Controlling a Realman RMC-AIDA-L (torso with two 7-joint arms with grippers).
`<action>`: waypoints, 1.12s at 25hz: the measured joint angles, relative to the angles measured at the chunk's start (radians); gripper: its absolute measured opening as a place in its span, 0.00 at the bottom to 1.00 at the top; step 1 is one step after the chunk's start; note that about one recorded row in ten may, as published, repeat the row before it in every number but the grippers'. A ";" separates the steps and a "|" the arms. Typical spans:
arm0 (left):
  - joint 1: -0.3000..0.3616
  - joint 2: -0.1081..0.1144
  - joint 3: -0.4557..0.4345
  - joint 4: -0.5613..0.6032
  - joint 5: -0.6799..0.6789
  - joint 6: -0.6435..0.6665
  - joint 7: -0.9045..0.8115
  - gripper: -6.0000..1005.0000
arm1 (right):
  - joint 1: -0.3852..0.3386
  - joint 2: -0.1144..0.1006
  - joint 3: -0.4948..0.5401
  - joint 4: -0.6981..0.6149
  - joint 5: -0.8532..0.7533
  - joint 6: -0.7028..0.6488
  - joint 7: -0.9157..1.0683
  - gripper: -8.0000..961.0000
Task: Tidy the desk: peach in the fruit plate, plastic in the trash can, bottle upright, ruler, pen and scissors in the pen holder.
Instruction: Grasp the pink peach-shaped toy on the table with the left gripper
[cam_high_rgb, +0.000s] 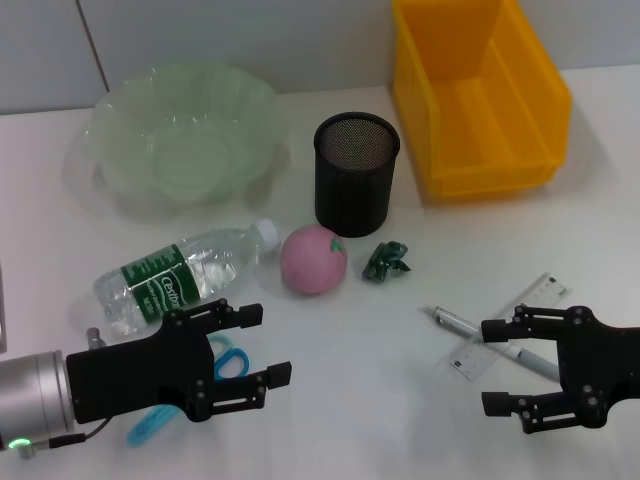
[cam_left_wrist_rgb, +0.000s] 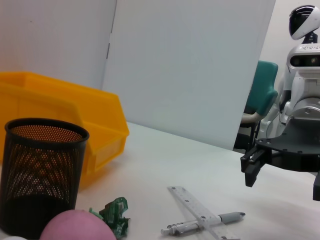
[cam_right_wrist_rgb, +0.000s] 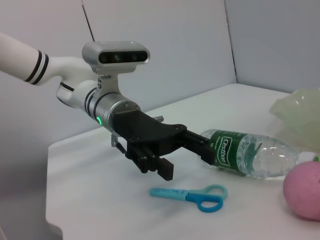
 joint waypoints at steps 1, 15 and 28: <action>-0.001 0.000 0.000 0.000 0.000 0.000 0.000 0.80 | 0.000 0.000 0.000 0.000 0.000 0.000 0.000 0.87; -0.082 -0.004 0.003 -0.013 -0.051 -0.037 0.088 0.80 | -0.002 0.000 0.002 0.003 0.000 0.000 0.000 0.87; -0.262 -0.005 0.189 -0.077 -0.189 -0.304 0.257 0.80 | -0.039 -0.001 0.030 0.004 0.001 -0.003 0.000 0.86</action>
